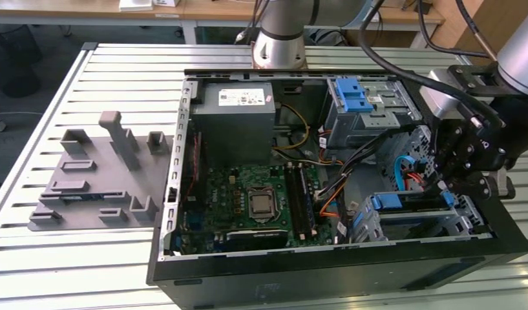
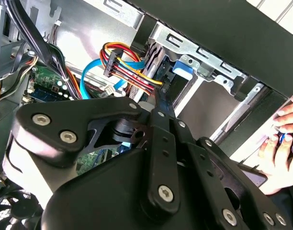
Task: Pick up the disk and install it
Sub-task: 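Insert the first disk wire, then insert the second disk wire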
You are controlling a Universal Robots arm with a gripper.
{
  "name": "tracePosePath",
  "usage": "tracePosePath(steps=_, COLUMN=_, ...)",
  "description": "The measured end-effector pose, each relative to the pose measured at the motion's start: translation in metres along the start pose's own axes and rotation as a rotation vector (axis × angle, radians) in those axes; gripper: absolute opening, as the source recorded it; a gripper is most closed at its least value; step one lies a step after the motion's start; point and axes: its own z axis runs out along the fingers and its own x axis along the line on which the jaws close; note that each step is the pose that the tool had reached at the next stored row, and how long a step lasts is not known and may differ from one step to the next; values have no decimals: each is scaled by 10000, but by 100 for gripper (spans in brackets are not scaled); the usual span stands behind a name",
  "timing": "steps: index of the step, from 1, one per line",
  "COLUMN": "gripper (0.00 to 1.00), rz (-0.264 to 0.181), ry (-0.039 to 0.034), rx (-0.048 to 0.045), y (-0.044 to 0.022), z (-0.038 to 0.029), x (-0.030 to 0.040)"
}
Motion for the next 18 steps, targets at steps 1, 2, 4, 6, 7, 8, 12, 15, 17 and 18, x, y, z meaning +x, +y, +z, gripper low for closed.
tracePosePath(steps=1, gripper=11, rz=0, ry=2, rx=0, y=0, z=-1, x=0)
tracePosePath(steps=2, gripper=11, rz=0, ry=1, rx=0, y=0, z=-1, x=0)
tracePosePath(steps=4, gripper=11, rz=0, ry=1, rx=0, y=0, z=-2, x=0)
tracePosePath(steps=6, gripper=11, rz=0, ry=1, rx=0, y=0, z=-4, x=0)
tracePosePath(steps=7, gripper=11, rz=0, ry=1, rx=0, y=0, z=-6, x=0)
tracePosePath(steps=8, gripper=11, rz=0, ry=2, rx=0, y=0, z=-7, x=0)
tracePosePath(steps=12, gripper=11, rz=0, ry=1, rx=0, y=0, z=-8, x=0)
tracePosePath(steps=15, gripper=11, rz=-1, ry=2, rx=7, y=0, z=-8, x=0)
tracePosePath(steps=17, gripper=11, rz=0, ry=2, rx=28, y=0, z=-8, x=0)
tracePosePath(steps=18, gripper=11, rz=0, ry=2, rx=48, y=7, z=-8, x=0)
